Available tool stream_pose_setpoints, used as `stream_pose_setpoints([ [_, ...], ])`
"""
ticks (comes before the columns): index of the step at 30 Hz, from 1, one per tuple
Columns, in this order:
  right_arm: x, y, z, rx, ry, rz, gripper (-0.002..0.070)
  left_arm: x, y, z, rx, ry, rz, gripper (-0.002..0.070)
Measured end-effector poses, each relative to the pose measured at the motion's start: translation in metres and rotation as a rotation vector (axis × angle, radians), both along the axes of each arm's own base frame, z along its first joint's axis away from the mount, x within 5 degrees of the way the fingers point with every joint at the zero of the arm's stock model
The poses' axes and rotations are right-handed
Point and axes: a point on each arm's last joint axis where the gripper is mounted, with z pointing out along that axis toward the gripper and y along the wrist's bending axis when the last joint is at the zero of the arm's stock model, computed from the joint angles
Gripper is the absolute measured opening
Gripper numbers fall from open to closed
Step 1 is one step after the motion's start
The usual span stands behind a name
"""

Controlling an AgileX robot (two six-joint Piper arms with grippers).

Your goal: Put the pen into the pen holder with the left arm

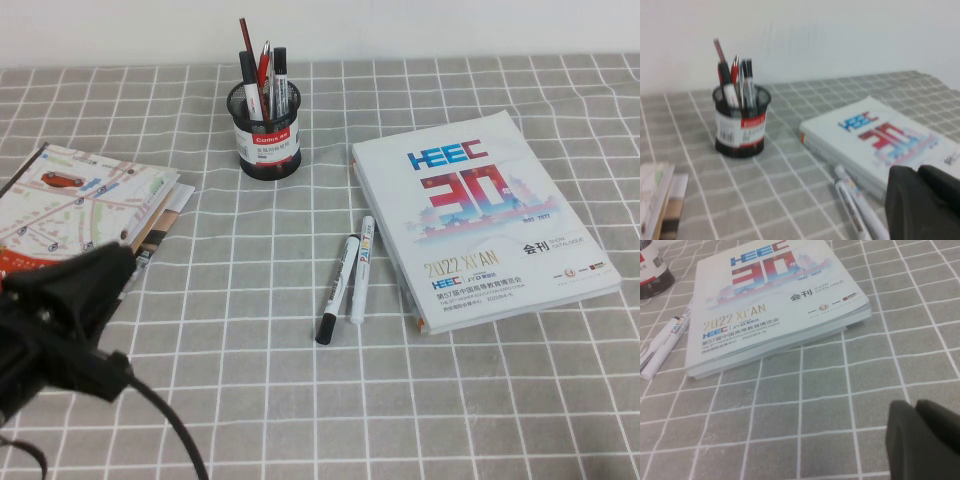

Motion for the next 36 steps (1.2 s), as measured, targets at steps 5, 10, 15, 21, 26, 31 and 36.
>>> stream_pose_setpoints([
  [5, 0.0, 0.0, 0.0, 0.0, 0.0, 0.0, -0.0015, -0.004, 0.001, -0.008, -0.034, 0.04, 0.008, 0.0],
  [10, 0.0, 0.0, 0.0, 0.0, 0.0, 0.0, -0.0015, -0.006, 0.0, -0.007, -0.066, 0.046, -0.006, 0.0],
  [15, 0.0, 0.0, 0.0, 0.004, 0.0, 0.0, -0.0015, -0.035, 0.028, -0.024, -0.081, -0.016, 0.214, 0.0],
  [21, 0.0, 0.0, 0.0, 0.004, 0.0, 0.0, -0.0015, -0.068, 0.045, -0.048, -0.034, -0.123, 0.298, 0.0],
  [26, 0.0, 0.0, 0.0, 0.006, 0.0, 0.0, -0.0015, -0.084, 0.051, -0.065, 0.046, -0.233, 0.328, 0.0],
  [31, 0.0, 0.0, 0.0, 0.006, 0.0, 0.0, -0.0015, -0.086, 0.055, -0.082, 0.039, -0.173, 0.382, 0.0],
  [36, 0.0, 0.0, 0.0, 0.007, 0.0, 0.001, -0.0015, -0.086, 0.058, -0.095, 0.079, -0.038, 0.442, 0.0],
])
